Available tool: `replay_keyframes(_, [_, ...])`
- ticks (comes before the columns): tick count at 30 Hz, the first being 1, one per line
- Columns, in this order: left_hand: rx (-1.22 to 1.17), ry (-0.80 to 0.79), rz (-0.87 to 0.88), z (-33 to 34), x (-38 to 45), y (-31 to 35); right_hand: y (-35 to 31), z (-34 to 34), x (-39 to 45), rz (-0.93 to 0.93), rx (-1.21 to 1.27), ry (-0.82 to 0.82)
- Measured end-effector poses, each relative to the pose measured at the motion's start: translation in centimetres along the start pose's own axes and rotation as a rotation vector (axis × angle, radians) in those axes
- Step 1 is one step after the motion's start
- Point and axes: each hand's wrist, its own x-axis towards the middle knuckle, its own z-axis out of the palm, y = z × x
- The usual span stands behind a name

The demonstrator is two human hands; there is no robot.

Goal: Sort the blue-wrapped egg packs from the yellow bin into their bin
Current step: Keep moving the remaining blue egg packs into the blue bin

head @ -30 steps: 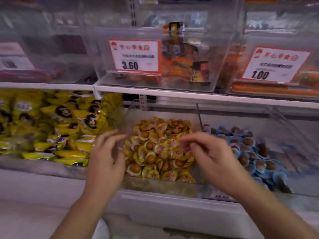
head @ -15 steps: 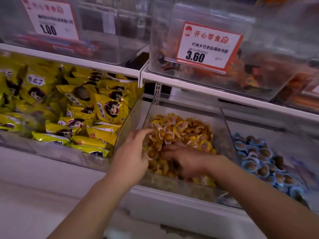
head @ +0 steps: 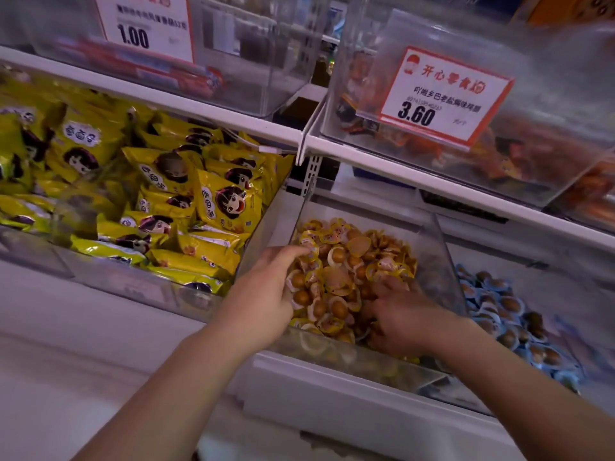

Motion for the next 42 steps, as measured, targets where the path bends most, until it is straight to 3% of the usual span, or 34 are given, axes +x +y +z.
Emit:
replay_keyframes(5, [0.013, 0.038, 0.012, 0.2, 0.3, 0.2, 0.1, 2.3, 1.0, -0.007, 0.034, 0.219])
replay_keyframes(9, [0.126, 0.153, 0.014, 0.5, 0.4, 1.2, 0.1, 1.8, 1.7, 0.048, 0.446, 0.417])
replay_keyframes(12, [0.256, 0.32, 0.23, 0.6, 0.5, 2.9, 1.5, -0.4, 1.3, 0.035, 0.807, 0.618])
replay_keyframes(16, [0.156, 0.124, 0.391, 1.5, 1.0, 5.0, 1.8, -3.0, -1.0, -0.156, 0.994, 0.709])
replay_keyframes(18, [0.1, 0.083, 0.415, 2.1, 1.2, 5.4, 0.9, -3.4, -1.8, -0.261, 0.998, 0.696])
replay_keyframes(20, [0.112, 0.185, 0.423, 1.8, 1.6, 5.2, 0.2, -3.3, -1.9, -0.246, 1.109, 0.657])
replay_keyframes(21, [0.126, 0.252, 0.4, 1.3, 1.8, 4.8, -0.1, -3.1, -1.9, -0.198, 1.233, 0.574])
replay_keyframes(23, [0.115, 0.356, 0.325, 0.1, 2.2, 3.5, -1.1, -2.4, -1.4, -0.109, 1.411, 0.217])
replay_keyframes(25, [0.066, 0.38, 0.262, -0.7, 2.3, 2.2, -2.2, -1.5, -0.5, -0.068, 1.311, -0.114])
replay_keyframes(29, [0.036, 0.305, 0.248, -0.4, 1.9, 1.4, -3.2, -1.2, 1.3, -0.104, 1.349, -0.371])
replay_keyframes(37, [-0.01, 0.299, 0.205, -0.5, 2.4, 1.5, -2.4, -2.4, 4.7, -0.032, 1.201, 0.009])
replay_keyframes(42, [-0.037, 0.29, 0.196, -0.8, 2.2, 1.3, -1.5, -2.3, 6.0, -0.056, 1.194, -0.033])
